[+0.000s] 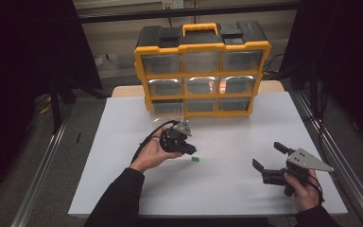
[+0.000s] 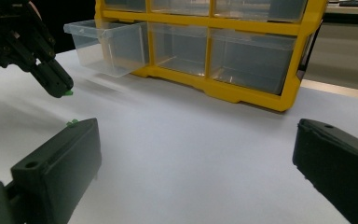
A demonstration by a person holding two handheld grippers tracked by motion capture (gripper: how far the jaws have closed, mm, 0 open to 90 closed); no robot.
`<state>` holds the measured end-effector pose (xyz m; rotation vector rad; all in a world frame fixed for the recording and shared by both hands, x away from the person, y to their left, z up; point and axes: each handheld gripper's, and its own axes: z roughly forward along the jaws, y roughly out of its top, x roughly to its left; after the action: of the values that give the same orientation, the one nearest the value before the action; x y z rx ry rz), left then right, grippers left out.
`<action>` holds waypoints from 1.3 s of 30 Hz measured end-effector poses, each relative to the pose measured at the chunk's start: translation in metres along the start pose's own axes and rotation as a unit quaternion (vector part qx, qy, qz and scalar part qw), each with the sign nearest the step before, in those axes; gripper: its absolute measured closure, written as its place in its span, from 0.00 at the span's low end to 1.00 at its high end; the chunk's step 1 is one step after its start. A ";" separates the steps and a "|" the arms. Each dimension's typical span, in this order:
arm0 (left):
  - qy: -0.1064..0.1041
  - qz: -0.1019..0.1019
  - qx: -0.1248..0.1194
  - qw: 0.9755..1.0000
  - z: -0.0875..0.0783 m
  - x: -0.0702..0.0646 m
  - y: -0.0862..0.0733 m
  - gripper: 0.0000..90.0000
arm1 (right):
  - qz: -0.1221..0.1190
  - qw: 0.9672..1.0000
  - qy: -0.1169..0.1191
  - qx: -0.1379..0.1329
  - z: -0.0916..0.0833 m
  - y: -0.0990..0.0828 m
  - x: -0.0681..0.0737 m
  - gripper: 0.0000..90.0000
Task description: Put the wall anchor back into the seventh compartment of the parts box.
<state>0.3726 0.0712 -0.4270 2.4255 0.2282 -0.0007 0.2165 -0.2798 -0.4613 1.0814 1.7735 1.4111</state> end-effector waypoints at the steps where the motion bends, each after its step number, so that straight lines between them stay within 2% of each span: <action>1: -0.003 -0.003 0.002 1.000 -0.003 0.001 0.000 0.94 | 0.001 1.000 0.000 0.000 0.000 0.000 0.000 0.01; 2: 0.004 -0.009 -0.010 1.000 -0.004 0.002 -0.001 0.94 | 0.002 1.000 -0.001 -0.001 0.000 0.000 0.000 0.01; 4: 0.007 -0.015 -0.017 1.000 -0.009 0.003 -0.002 0.94 | 0.002 1.000 -0.001 -0.001 0.000 0.000 0.000 0.01; 5: 0.001 -0.012 -0.013 1.000 -0.013 0.005 -0.001 0.94 | 0.002 1.000 -0.001 -0.001 0.000 0.000 0.000 0.01; 10: 0.017 0.008 -0.037 0.999 -0.024 -0.002 0.003 0.94 | -0.001 1.000 -0.002 -0.001 0.000 0.000 -0.001 0.01; 15: 0.035 -0.008 -0.063 0.997 -0.034 0.004 0.000 0.94 | -0.001 1.000 -0.001 -0.001 0.000 0.000 0.000 0.01; 17: 0.040 -0.012 -0.063 0.997 -0.039 0.007 -0.001 0.94 | 0.001 1.000 -0.002 -0.002 0.000 0.000 0.000 0.01; 20: 0.049 -0.024 -0.074 0.996 -0.046 0.012 -0.004 0.94 | 0.000 1.000 0.000 0.000 0.000 0.000 0.000 0.01; 21: 0.051 -0.031 -0.086 0.995 -0.048 0.013 -0.005 0.94 | 0.000 1.000 -0.001 0.000 0.000 0.000 0.000 0.01; 26: 0.066 -0.037 -0.092 0.993 -0.060 0.021 -0.006 0.94 | -0.001 1.000 -0.001 -0.001 0.000 0.000 0.000 0.01; 28: 0.069 -0.046 -0.100 0.991 -0.065 0.022 -0.006 0.94 | 0.000 1.000 0.000 -0.001 0.000 0.000 0.000 0.01; 32: 0.076 -0.048 -0.105 0.990 -0.076 0.022 -0.003 0.94 | 0.002 1.000 -0.002 -0.001 0.000 0.000 0.000 0.01; 34: 0.082 -0.043 -0.103 0.990 -0.081 0.025 -0.001 0.94 | 0.003 1.000 -0.002 -0.001 0.000 0.000 0.000 0.01; 35: 0.087 -0.047 -0.105 0.990 -0.082 0.026 0.000 0.94 | -0.002 1.000 -0.001 0.000 0.000 0.000 0.000 0.01; 39: 0.099 -0.051 -0.097 0.989 -0.090 0.034 0.002 0.94 | 0.001 1.000 0.000 -0.001 0.000 0.000 0.000 0.01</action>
<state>0.4011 0.1335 -0.3589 2.2174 0.4215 0.2074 0.2162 -0.2801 -0.4612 1.0820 1.7711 1.4133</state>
